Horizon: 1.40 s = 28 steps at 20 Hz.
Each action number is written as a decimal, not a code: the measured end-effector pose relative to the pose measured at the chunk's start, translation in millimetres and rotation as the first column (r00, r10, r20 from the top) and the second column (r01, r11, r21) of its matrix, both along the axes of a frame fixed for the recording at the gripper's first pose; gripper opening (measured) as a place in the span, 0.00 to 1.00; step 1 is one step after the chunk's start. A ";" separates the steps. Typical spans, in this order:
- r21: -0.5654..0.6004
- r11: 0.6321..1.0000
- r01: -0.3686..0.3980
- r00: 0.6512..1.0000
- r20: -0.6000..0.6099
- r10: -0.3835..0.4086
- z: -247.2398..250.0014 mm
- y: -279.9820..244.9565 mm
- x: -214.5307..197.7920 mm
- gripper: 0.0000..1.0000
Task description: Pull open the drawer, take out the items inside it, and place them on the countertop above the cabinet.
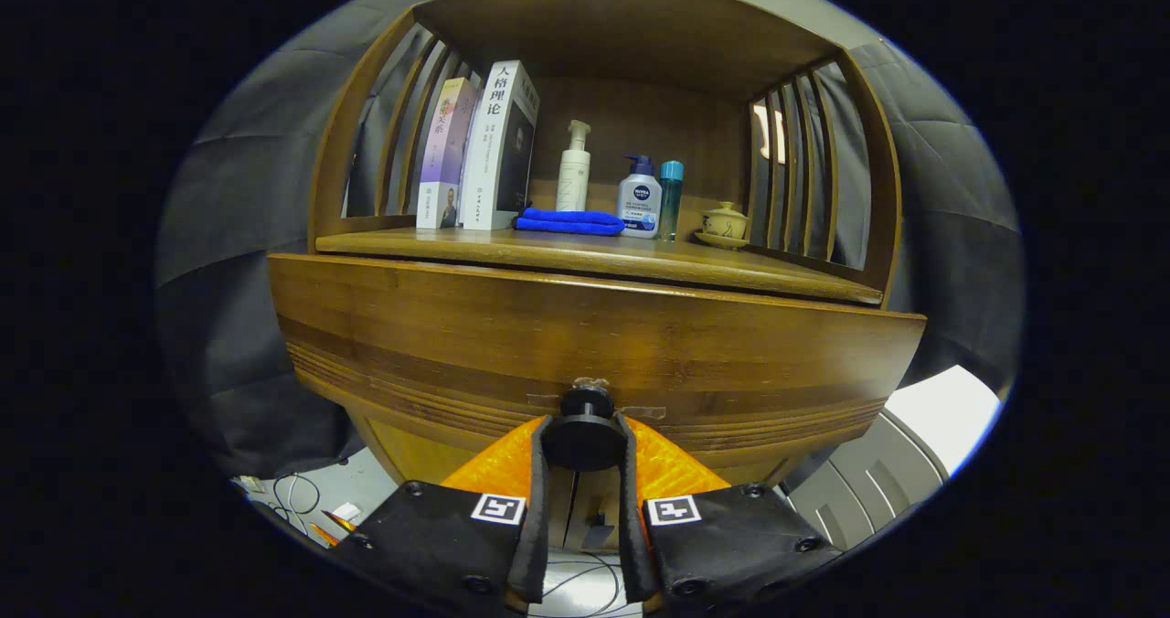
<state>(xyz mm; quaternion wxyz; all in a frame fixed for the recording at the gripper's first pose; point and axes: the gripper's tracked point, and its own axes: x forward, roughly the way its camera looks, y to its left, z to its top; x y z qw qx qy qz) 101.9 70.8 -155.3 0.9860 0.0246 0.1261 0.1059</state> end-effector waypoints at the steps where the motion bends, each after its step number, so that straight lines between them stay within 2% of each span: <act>1: 0.000 1.000 0.001 1.000 0.001 -0.001 0.3 -0.6 -5.9 0.34; 12: -0.006 1.000 0.012 1.000 -0.009 -0.013 -2.1 -14.2 -57.0 0.34; 23: -0.009 1.000 0.019 0.999 -0.025 -0.019 -10.7 -19.4 -81.6 0.34; 26: 0.046 0.999 0.012 0.999 0.029 -0.014 9.1 -21.4 -83.4 0.47; 28: 0.058 0.997 0.057 0.995 0.083 -0.062 31.0 -36.1 -85.1 0.57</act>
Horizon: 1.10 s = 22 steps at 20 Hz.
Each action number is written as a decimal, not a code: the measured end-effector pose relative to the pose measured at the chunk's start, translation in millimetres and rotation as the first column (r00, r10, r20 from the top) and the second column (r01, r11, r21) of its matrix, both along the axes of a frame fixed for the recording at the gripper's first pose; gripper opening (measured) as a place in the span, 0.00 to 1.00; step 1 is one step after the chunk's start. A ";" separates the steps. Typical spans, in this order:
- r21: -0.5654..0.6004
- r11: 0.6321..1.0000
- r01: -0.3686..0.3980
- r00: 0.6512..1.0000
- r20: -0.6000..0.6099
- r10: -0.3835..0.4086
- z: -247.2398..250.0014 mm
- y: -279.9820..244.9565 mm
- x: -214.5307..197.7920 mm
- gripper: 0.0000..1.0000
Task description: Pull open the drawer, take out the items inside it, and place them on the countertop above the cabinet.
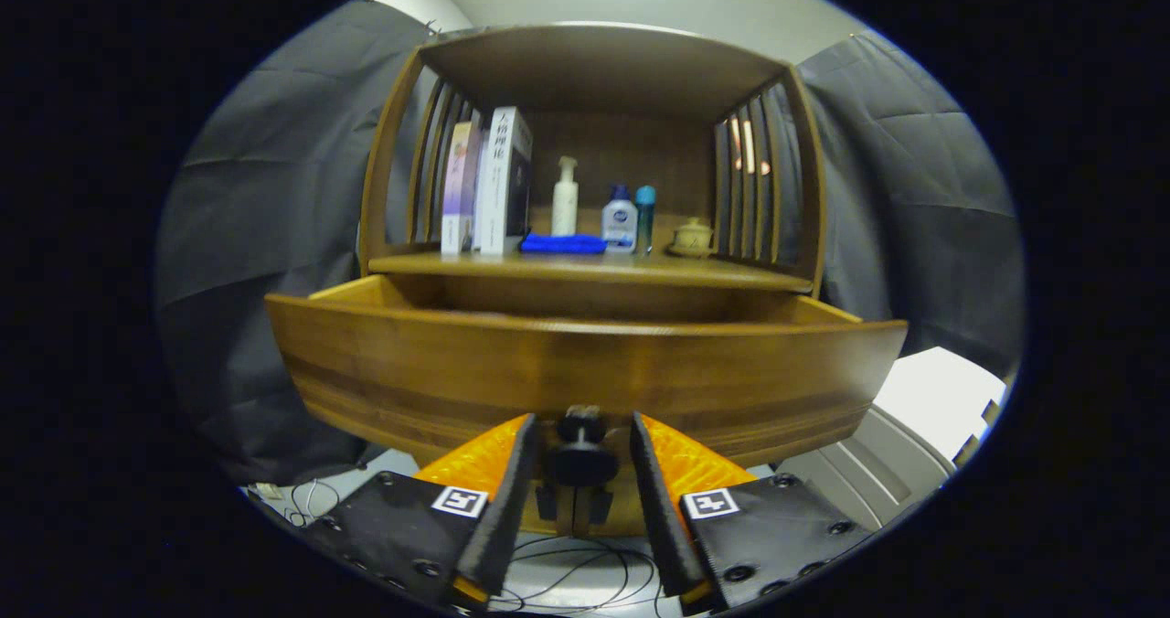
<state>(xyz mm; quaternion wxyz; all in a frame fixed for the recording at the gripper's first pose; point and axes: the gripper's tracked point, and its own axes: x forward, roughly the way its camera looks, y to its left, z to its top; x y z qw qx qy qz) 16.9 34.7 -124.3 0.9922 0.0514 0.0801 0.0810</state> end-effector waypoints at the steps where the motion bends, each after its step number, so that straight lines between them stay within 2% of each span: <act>1: -0.009 1.000 0.018 1.000 0.016 -0.018 10.2 -6.7 -0.5 0.62; 5: -0.052 0.998 0.032 0.999 0.039 -0.030 40.2 -14.5 -2.6 0.83; 8: -0.033 0.999 0.022 0.999 0.043 -0.020 56.6 -8.8 4.6 0.98; 14: -0.087 0.996 0.033 0.999 -0.017 -0.035 67.4 -2.4 33.8 0.97; 19: -0.020 0.998 0.061 0.988 -0.140 -0.063 62.7 4.2 72.4 0.98; 22: -0.021 0.995 0.094 0.968 -0.230 -0.096 53.4 -3.4 95.7 0.98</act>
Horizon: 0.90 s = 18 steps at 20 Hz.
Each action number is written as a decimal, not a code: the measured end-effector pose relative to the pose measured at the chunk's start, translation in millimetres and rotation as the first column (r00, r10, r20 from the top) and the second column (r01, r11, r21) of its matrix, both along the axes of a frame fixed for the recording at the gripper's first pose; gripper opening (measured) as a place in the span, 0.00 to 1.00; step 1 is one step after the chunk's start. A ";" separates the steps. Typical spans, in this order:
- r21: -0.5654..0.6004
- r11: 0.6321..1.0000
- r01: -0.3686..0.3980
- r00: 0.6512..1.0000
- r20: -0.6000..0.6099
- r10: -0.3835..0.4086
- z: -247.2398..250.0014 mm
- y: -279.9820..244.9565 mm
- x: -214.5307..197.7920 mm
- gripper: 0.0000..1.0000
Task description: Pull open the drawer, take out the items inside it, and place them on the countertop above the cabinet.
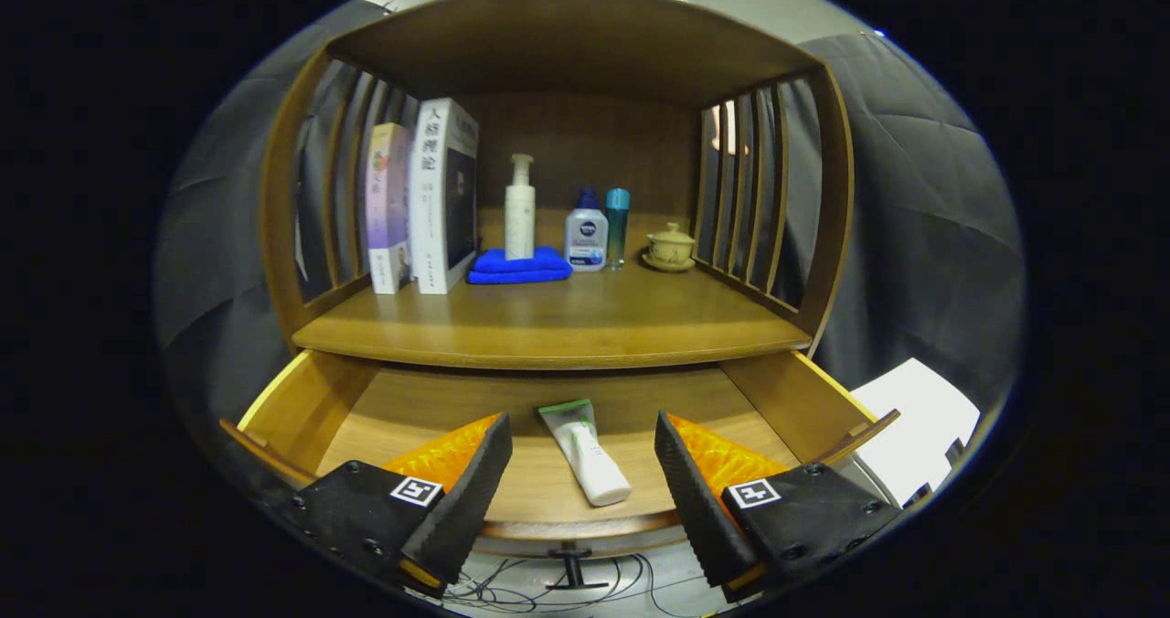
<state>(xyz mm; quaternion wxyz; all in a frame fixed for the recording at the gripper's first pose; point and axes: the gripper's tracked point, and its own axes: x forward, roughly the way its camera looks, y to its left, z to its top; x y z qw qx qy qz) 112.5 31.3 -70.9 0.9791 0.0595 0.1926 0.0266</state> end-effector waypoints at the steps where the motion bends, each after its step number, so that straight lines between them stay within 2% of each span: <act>1: 0.005 1.000 0.013 0.999 -0.032 -0.012 -3.6 -1.9 9.3 0.98; 6: -0.057 0.998 0.012 0.981 -0.194 -0.023 -29.1 -10.9 42.9 0.98; 9: -0.080 0.996 -0.031 0.956 -0.293 0.006 -49.2 -2.4 57.4 0.98; 12: -0.117 0.991 -0.060 0.912 -0.411 0.007 -71.4 -1.1 51.8 0.98; 14: -0.119 0.991 -0.065 0.902 -0.433 0.007 -73.0 -1.2 52.8 0.97; 17: -0.078 0.993 -0.091 0.871 -0.490 0.041 -83.1 4.9 49.6 0.96; 18: -0.069 0.993 -0.098 0.858 -0.512 0.049 -88.0 6.6 47.6 0.93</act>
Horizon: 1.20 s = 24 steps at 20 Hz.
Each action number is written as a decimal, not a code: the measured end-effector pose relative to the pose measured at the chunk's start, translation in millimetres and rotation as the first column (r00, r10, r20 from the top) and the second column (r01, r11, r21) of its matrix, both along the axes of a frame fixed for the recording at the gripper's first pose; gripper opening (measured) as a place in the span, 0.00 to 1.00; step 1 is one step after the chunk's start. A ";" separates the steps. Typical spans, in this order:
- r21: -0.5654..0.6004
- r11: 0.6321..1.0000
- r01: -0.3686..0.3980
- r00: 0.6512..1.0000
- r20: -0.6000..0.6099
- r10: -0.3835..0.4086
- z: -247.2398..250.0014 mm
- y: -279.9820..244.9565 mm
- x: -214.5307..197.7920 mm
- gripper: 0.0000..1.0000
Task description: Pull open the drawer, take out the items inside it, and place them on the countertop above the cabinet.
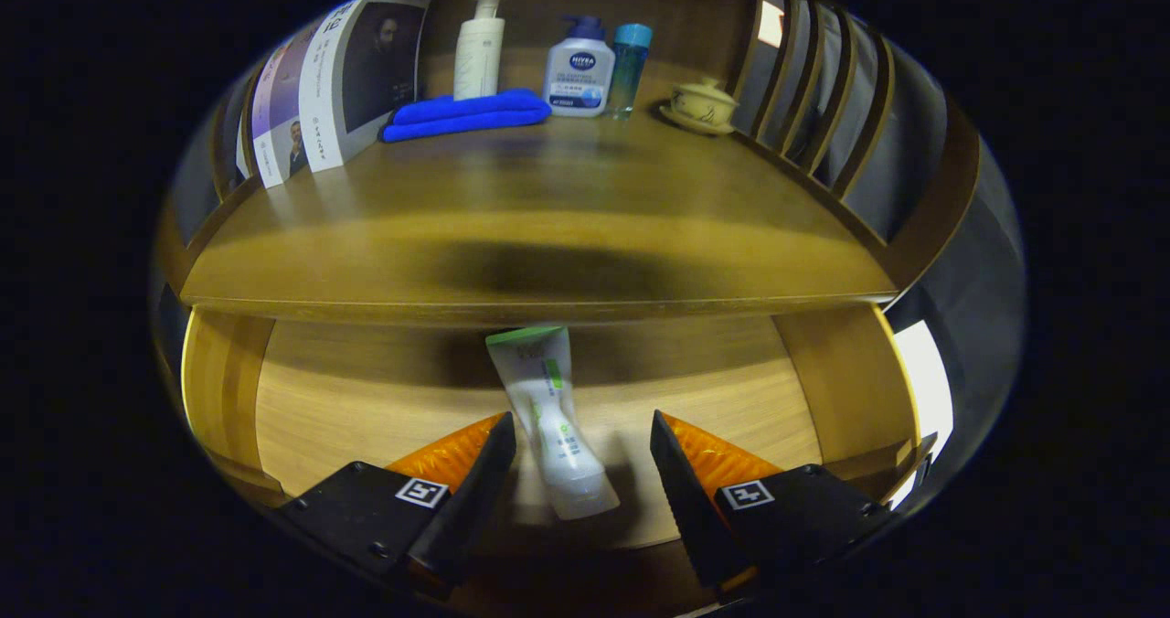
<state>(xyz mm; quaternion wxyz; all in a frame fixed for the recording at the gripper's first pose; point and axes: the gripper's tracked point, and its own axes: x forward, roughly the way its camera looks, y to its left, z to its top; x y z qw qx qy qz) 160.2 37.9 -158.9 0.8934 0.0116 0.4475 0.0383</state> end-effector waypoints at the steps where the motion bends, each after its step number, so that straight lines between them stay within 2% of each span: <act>1: 0.006 1.000 -0.009 1.000 -0.012 0.009 -0.2 1.5 -0.8 0.90; 2: 0.011 1.000 -0.007 1.000 -0.027 0.007 -2.6 1.8 -0.7 0.86; 5: 0.073 0.997 -0.008 0.998 -0.068 0.012 -10.5 9.8 -1.8 0.84; 6: 0.103 0.995 -0.006 0.997 -0.079 0.015 -11.6 12.7 -3.6 0.74; 8: 0.121 0.993 0.017 0.996 -0.089 -0.007 -14.1 12.1 -3.3 0.66; 9: 0.120 0.993 0.019 0.995 -0.096 -0.008 -17.7 13.5 -1.4 0.66; 12: 0.125 0.992 0.002 0.995 -0.098 0.010 -16.2 17.9 -2.5 0.45; 13: 0.123 0.992 0.024 0.995 -0.098 -0.012 -16.9 15.3 -2.1 0.45; 15: 0.133 0.989 0.065 0.994 -0.100 -0.052 -18.2 12.4 -3.2 0.37; 16: 0.139 0.987 0.084 0.994 -0.083 -0.073 -15.3 10.3 -3.2 0.36; 18: 0.141 0.986 0.094 0.994 -0.065 -0.086 -15.3 11.2 -1.9 0.24; 19: 0.133 0.986 0.105 0.993 -0.064 -0.097 -16.2 9.9 -2.6 0.25; 21: 0.149 0.974 0.172 0.984 -0.064 -0.164 -11.5 6.1 -4.1 0.24; 24: 0.230 0.934 0.273 0.961 -0.031 -0.273 7.9 3.3 -0.4 0.24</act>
